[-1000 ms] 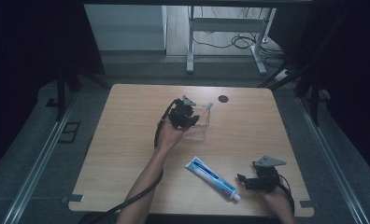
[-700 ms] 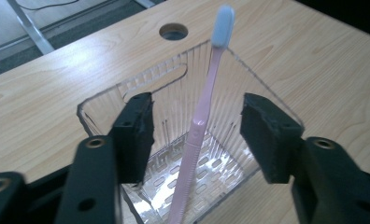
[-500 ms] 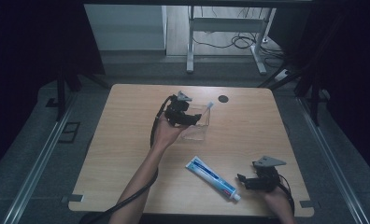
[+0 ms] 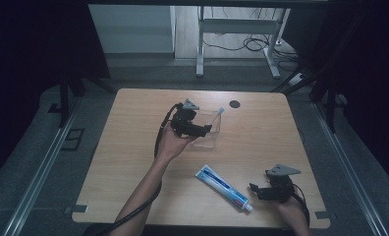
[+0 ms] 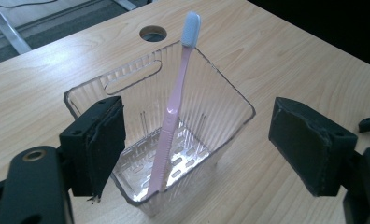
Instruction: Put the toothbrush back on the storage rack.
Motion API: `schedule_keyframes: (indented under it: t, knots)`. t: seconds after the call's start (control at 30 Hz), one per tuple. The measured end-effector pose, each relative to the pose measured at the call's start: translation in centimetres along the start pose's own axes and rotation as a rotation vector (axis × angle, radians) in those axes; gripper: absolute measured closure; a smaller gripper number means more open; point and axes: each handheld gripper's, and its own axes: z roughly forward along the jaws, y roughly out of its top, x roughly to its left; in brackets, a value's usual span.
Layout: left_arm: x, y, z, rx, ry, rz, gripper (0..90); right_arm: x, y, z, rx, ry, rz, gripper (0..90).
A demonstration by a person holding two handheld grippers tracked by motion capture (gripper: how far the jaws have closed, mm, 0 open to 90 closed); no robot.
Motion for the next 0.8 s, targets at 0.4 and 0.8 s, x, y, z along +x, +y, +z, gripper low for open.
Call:
schedule_keyframes:
  t: [0.4,0.8]
  knots:
    - [-0.3,-0.6,-2.0,-0.031,-0.016,0.0,15.8,0.0,0.0,0.0,0.0,0.0,0.0,14.0]
    - [-0.7,-1.8,-3.1,-0.016,-0.026,0.008,14.7,0.0,0.0,0.0,0.0,0.0,-0.001,14.0]
